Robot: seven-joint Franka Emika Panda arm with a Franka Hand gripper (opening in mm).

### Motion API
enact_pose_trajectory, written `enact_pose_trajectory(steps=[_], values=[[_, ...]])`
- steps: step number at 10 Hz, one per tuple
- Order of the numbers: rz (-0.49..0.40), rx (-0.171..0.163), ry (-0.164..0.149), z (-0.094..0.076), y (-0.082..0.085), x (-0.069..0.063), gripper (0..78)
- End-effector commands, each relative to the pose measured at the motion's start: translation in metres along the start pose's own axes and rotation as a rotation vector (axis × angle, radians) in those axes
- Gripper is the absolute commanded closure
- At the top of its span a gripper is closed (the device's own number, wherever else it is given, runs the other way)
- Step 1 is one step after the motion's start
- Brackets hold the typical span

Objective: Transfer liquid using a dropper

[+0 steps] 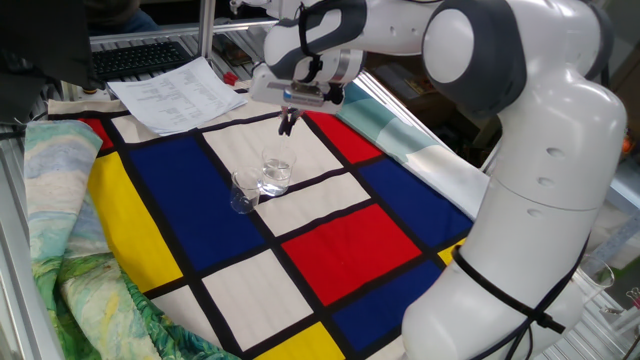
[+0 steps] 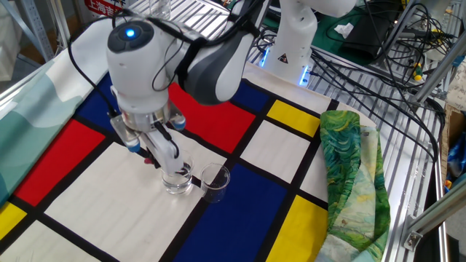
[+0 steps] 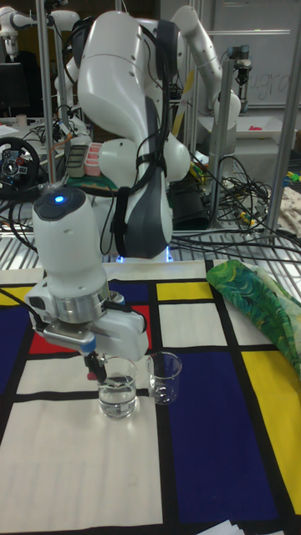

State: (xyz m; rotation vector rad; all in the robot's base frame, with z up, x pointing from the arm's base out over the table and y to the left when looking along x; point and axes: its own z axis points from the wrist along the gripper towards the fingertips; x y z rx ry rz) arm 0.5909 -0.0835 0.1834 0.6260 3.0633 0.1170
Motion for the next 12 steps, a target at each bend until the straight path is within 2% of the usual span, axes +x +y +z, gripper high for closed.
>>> enact_pose_trajectory(steps=[1,6,10,12], values=[[0.002,0.002,-0.009,-0.018,-0.001,-0.002,76.4],[0.003,0.009,-0.004,-0.044,0.003,-0.010,76.4],[0.000,0.013,0.002,-0.053,0.007,-0.016,76.4],[0.004,0.016,0.001,-0.063,0.012,-0.018,76.4]])
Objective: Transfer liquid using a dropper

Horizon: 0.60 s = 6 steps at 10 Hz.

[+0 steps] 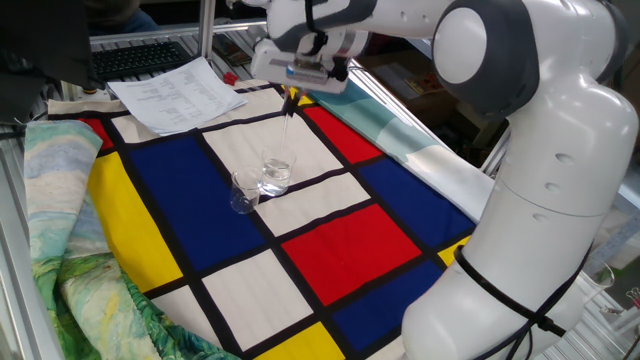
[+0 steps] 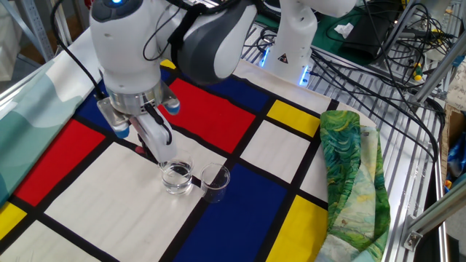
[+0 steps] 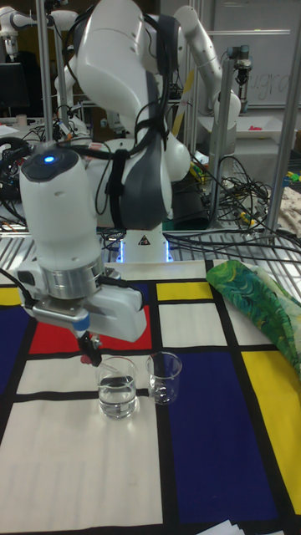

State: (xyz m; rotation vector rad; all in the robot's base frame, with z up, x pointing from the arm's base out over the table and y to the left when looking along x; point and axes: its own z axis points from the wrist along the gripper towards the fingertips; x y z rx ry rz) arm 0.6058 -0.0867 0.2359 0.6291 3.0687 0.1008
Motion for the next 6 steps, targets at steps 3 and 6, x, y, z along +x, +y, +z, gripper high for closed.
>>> enact_pose_trajectory(steps=[3,6], values=[[0.013,0.007,0.001,-0.025,0.013,-0.006,76.4],[0.022,0.020,-0.001,-0.037,0.021,-0.007,76.4]])
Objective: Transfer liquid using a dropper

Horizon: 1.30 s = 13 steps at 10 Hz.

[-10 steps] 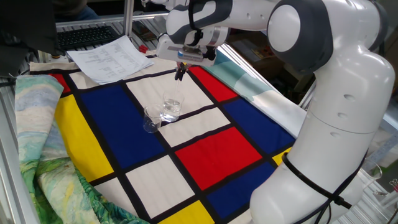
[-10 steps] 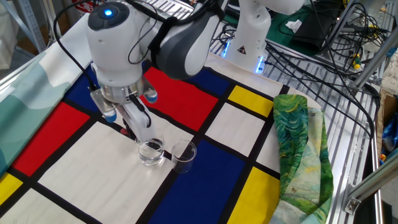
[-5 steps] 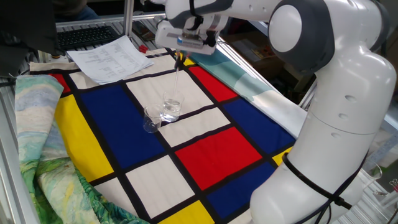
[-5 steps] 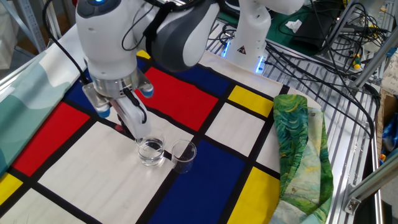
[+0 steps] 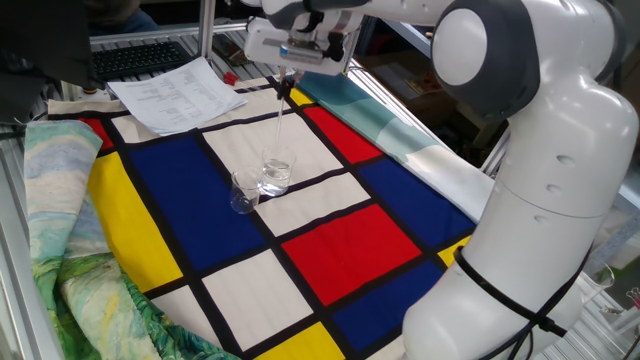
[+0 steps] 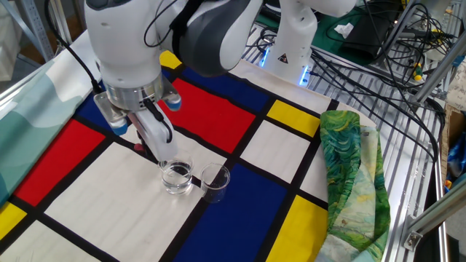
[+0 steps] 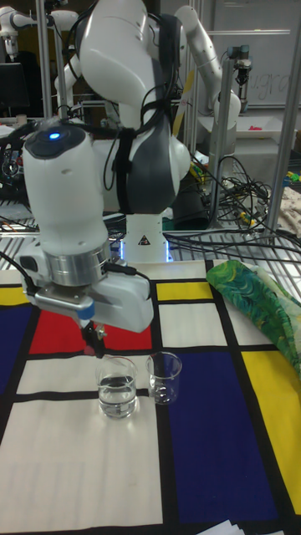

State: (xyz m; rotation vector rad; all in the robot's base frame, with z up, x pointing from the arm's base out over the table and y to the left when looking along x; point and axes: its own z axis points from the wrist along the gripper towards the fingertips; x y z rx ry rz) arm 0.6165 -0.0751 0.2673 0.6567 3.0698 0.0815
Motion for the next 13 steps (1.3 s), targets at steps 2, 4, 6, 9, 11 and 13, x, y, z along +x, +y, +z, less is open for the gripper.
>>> enact_pose_trajectory(steps=[2,4,6,9,11,13], values=[[0.018,0.007,-0.001,-0.012,0.009,0.000,76.4],[0.058,0.009,0.006,-0.021,0.021,0.008,76.4],[0.089,0.010,0.010,-0.026,0.032,0.017,76.4],[0.097,0.004,0.003,-0.021,0.036,0.030,76.4],[0.100,0.001,-0.002,-0.018,0.039,0.038,76.4],[0.106,0.002,-0.014,-0.014,0.041,0.046,76.4]])
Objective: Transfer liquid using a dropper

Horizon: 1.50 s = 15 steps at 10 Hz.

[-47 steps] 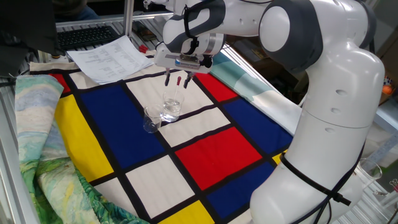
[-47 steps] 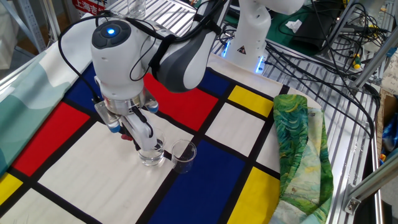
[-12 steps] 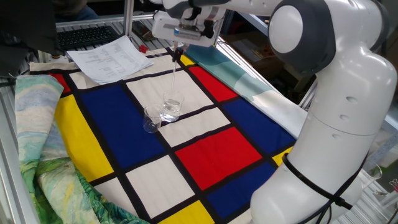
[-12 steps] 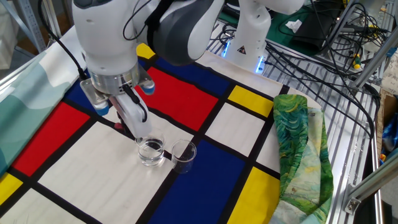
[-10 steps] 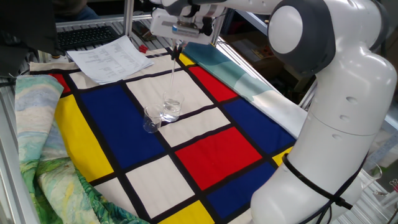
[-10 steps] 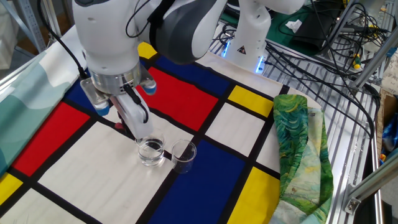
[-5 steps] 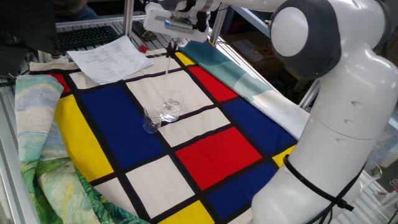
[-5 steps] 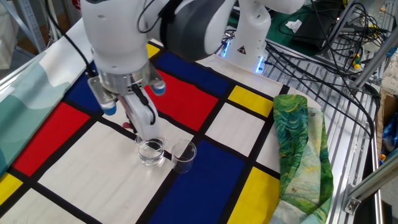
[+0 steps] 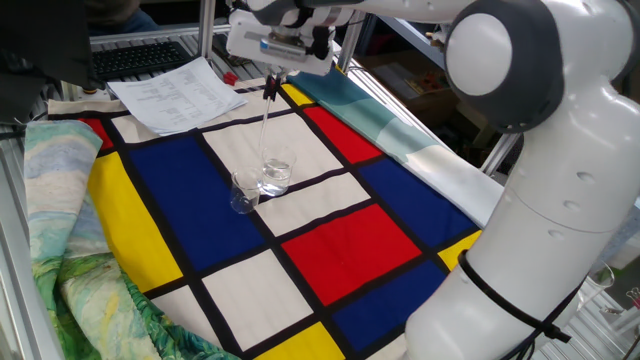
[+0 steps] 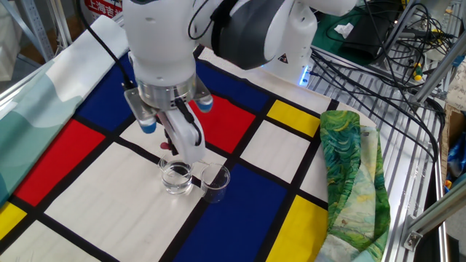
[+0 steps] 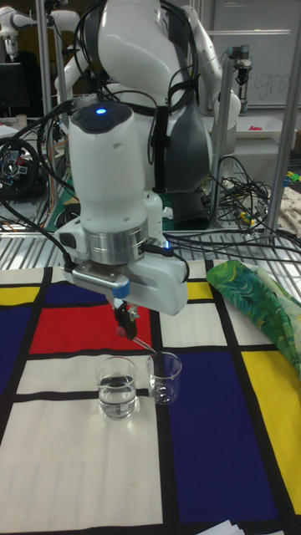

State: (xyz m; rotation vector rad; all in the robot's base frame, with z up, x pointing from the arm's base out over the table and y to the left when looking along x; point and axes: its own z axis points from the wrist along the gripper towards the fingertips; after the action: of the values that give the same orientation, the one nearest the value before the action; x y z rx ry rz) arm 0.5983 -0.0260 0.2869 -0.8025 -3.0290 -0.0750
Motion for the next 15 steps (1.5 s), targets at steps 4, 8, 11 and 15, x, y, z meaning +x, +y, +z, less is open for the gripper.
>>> enact_pose_trajectory(steps=[4,8,11,15], values=[[0.026,-0.018,-0.037,0.012,0.006,0.015,76.4],[0.021,-0.010,-0.121,0.034,0.012,0.029,76.4],[0.023,-0.022,-0.152,0.046,0.014,0.037,76.4],[0.018,-0.036,-0.172,0.061,0.012,0.050,76.4]])
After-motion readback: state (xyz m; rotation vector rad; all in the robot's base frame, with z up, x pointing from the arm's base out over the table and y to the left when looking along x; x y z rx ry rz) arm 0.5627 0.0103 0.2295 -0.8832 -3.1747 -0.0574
